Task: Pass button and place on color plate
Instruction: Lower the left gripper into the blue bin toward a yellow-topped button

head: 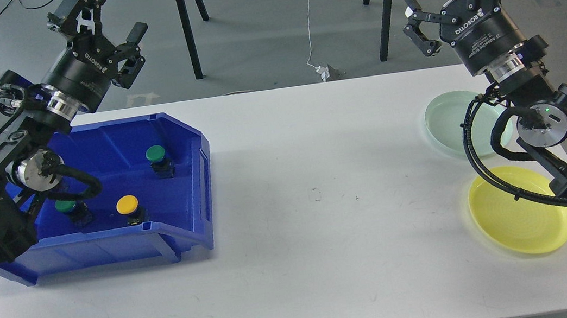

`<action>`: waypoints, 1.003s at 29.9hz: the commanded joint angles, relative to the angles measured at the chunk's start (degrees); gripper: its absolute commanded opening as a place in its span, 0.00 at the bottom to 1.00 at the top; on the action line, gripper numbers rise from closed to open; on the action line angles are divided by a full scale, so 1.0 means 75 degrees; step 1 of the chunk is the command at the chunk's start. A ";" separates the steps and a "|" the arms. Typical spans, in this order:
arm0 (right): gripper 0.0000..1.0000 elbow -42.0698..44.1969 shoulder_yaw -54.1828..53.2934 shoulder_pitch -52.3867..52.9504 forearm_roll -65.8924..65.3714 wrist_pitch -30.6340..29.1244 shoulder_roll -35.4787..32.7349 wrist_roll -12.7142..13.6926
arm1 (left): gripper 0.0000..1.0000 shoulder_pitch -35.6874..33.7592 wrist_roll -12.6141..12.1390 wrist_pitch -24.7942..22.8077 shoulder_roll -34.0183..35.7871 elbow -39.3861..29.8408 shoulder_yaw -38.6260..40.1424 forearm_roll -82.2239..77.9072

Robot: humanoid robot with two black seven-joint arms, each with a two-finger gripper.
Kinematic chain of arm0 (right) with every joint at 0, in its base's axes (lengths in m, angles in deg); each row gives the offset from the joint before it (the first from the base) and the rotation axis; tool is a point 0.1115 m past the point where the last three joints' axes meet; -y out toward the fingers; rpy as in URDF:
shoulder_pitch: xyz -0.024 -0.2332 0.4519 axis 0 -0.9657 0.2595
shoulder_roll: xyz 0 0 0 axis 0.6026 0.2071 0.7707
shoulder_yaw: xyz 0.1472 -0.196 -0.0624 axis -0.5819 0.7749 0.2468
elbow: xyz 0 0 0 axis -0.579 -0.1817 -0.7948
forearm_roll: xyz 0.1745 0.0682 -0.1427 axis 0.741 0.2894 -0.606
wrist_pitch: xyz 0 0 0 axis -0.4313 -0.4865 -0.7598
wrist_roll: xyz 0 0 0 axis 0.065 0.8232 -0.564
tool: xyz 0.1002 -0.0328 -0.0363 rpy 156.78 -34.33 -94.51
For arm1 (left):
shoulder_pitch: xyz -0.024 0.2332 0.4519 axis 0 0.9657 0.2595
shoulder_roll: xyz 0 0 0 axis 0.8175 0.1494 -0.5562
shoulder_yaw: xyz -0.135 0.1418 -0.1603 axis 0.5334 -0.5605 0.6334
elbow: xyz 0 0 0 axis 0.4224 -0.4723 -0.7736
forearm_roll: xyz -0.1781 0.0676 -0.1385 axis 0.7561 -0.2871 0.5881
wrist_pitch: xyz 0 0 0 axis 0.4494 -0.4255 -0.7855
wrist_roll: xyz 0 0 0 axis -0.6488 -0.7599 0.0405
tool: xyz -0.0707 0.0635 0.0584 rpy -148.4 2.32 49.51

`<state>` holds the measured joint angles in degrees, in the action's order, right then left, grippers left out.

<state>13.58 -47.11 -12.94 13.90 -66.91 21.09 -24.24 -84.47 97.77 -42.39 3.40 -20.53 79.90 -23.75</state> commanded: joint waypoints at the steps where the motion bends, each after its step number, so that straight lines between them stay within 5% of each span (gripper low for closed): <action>1: 0.99 0.0022 0.0006 -0.0014 0.0000 0.0000 0.0051 0.0001 | 0.86 -0.0023 0.0000 0.0000 -0.0007 -0.0005 0.0010 0.0002; 13: 0.99 0.0022 -0.0017 -0.0072 0.0000 0.0000 0.0098 0.0001 | 0.86 0.0035 0.0000 0.0000 -0.0709 0.0324 0.0782 0.0541; 18: 0.99 0.0197 -0.0017 -0.0142 0.0000 0.0000 0.0098 0.0001 | 0.85 0.0397 0.0000 0.0000 -0.0418 -0.1792 0.2023 0.0530; 23: 0.99 0.0221 -0.0017 -0.0166 0.0000 0.0000 0.0098 0.0001 | 0.85 0.0341 0.0000 0.0000 0.0517 -0.3542 0.2107 -0.0778; 26: 0.99 0.0209 -0.0040 -0.0283 0.0000 0.0000 0.0098 0.0001 | 0.85 -0.0045 0.0000 0.0000 0.1512 -0.4222 0.1385 -0.2057; 30: 0.99 0.0209 -0.0181 -0.0412 0.0000 0.0000 0.0098 0.0001 | 0.86 -0.1589 0.0000 0.0000 0.3083 -0.4867 -0.1389 -0.3801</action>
<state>15.18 -47.79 -15.43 13.90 -66.91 21.82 -24.24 -88.44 97.78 -42.43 18.97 -54.01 83.24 -43.04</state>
